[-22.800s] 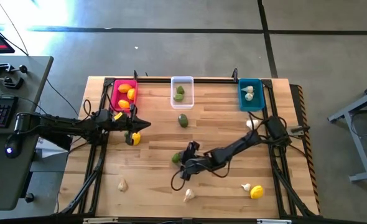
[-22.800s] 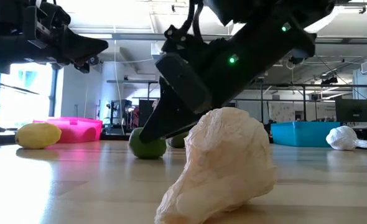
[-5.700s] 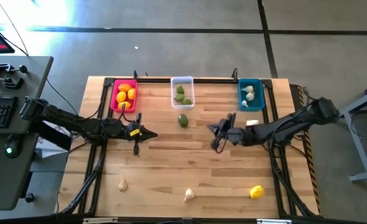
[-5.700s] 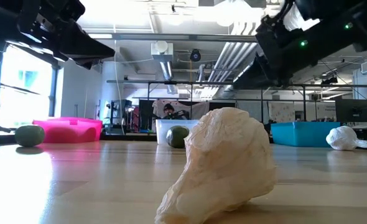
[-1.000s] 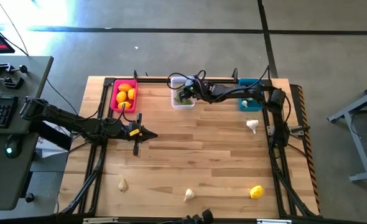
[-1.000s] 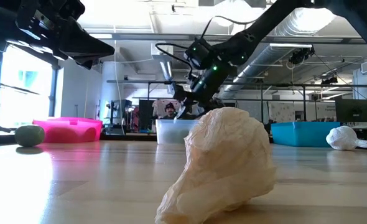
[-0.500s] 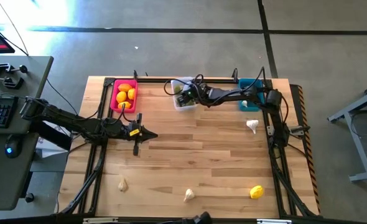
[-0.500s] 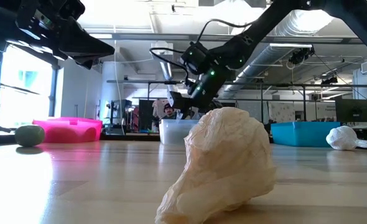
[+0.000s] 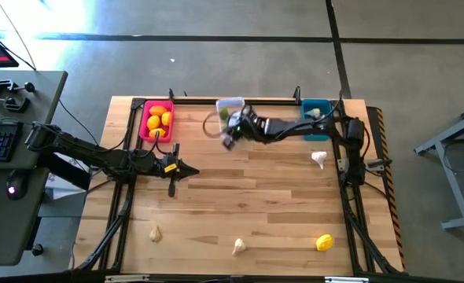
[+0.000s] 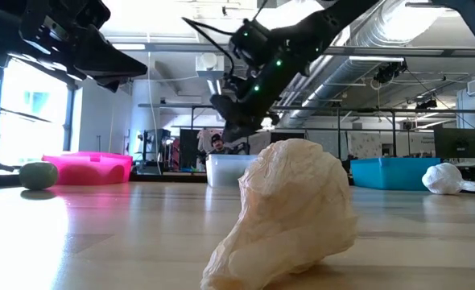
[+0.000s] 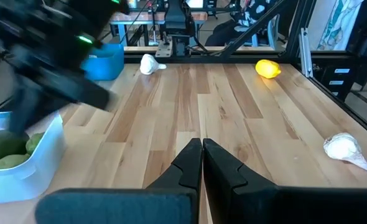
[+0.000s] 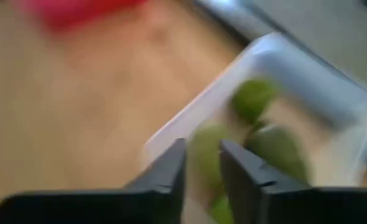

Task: Sort produce into baskets
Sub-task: Put the garlic into the blue bin

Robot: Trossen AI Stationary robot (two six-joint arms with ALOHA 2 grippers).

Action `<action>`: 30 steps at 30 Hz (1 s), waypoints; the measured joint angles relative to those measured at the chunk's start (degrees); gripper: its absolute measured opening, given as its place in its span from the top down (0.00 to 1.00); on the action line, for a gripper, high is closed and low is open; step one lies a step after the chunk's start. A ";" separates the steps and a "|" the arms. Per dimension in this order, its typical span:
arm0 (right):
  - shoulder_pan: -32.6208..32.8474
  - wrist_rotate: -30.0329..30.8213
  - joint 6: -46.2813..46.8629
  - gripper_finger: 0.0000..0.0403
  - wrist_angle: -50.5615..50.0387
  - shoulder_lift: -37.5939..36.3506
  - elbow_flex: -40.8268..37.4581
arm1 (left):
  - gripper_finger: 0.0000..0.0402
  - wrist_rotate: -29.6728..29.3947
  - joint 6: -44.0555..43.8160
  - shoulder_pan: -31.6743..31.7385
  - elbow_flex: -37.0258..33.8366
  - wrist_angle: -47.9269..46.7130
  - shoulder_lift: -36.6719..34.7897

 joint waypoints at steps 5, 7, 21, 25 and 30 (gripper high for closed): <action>2.79 -0.37 -5.93 0.96 -3.88 2.35 -0.02 | 1.00 -0.28 0.49 0.02 0.00 0.25 0.00; 2.72 -0.37 -6.07 0.95 -3.34 3.32 -0.02 | 1.00 -0.51 0.50 0.02 0.00 0.50 0.00; 0.64 -2.95 -6.02 0.99 9.26 5.79 -0.02 | 1.00 -0.65 0.48 0.00 0.02 0.02 0.00; 1.24 -2.95 -6.28 1.00 8.69 5.79 -0.02 | 1.00 -0.63 0.48 0.00 0.02 0.00 0.00; 2.16 -2.92 -6.96 1.00 6.54 5.79 -0.02 | 1.00 -0.65 0.47 0.00 0.02 -0.05 0.00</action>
